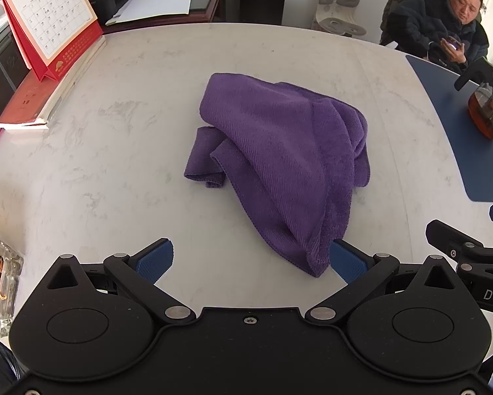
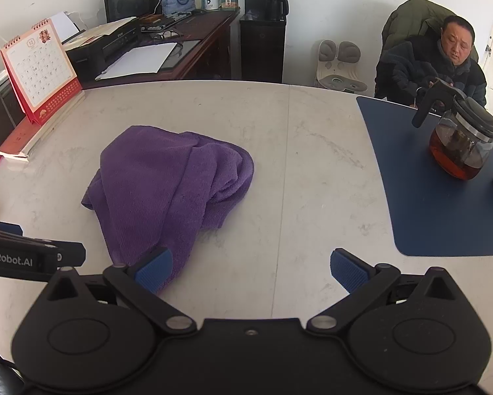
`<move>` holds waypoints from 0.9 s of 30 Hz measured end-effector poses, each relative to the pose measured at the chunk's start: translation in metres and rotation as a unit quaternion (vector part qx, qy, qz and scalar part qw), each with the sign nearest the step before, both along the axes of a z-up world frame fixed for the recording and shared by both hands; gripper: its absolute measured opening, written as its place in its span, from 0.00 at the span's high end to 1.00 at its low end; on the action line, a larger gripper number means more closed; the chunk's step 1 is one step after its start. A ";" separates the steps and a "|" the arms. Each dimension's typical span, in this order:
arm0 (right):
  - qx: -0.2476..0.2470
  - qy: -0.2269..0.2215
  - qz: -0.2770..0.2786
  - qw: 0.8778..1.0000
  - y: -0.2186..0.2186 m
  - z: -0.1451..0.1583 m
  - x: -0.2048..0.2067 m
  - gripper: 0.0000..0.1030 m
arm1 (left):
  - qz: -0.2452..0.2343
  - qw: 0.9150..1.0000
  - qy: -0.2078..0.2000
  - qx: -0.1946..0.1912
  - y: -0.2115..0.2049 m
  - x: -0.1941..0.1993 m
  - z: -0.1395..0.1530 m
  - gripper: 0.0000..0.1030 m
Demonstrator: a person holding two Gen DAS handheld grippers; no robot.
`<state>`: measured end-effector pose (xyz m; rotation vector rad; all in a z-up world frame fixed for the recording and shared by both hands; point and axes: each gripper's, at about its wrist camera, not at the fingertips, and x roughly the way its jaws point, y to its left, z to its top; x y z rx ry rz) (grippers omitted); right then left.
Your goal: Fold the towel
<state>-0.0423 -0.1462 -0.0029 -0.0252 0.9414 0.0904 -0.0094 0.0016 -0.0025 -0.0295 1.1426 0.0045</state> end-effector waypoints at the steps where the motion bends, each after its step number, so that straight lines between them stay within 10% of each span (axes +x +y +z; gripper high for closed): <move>1: 0.001 -0.002 0.001 1.000 0.000 0.000 0.001 0.00 | 0.000 1.000 0.000 0.000 0.000 0.000 0.000 0.00; 27: 0.033 -0.087 0.032 0.995 -0.015 0.008 0.054 0.00 | -0.003 0.998 -0.016 -0.053 0.047 0.035 -0.013 0.00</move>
